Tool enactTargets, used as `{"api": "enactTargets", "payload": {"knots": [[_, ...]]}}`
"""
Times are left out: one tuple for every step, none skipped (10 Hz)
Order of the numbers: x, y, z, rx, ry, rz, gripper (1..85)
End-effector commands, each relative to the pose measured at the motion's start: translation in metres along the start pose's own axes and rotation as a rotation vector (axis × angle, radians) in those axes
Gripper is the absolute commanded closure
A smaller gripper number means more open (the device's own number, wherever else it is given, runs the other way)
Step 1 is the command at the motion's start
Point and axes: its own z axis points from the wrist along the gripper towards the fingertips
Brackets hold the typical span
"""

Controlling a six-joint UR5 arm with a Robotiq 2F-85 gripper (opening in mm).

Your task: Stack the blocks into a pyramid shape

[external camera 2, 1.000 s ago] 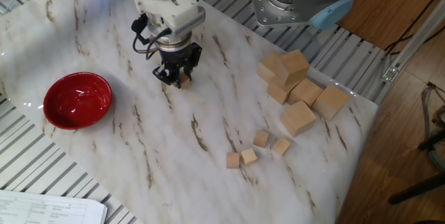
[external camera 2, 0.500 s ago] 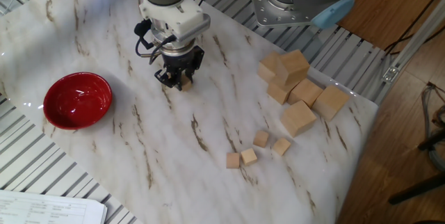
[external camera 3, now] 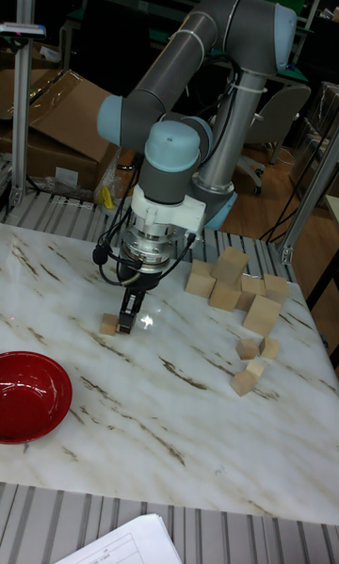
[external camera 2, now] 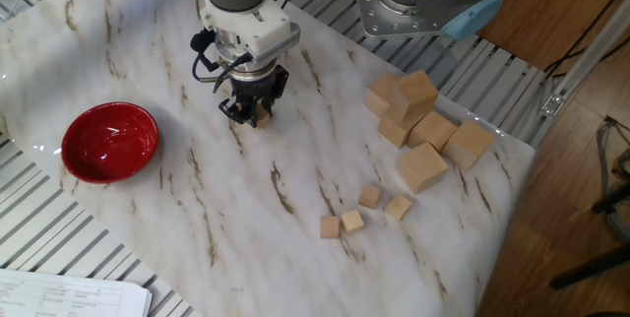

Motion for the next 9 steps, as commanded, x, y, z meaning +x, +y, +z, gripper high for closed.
{"api": "enactTargets", "payload": {"knots": [[0.000, -0.001, 0.000, 0.001, -0.008, 0.005, 84.7], [-0.002, 0.000, 0.000, -0.001, -0.016, 0.008, 84.7], [-0.003, -0.001, 0.000, 0.003, -0.020, 0.005, 84.7], [-0.009, -0.002, 0.000, 0.006, -0.042, 0.000, 84.7], [-0.014, -0.002, -0.001, 0.006, -0.064, 0.011, 84.7], [-0.016, -0.002, -0.001, 0.006, -0.070, 0.011, 84.7], [-0.017, -0.002, -0.002, 0.007, -0.077, 0.012, 84.7], [-0.016, -0.003, -0.003, 0.008, -0.080, 0.012, 84.7], [-0.012, -0.003, -0.003, 0.008, -0.080, 0.006, 84.7]]}}
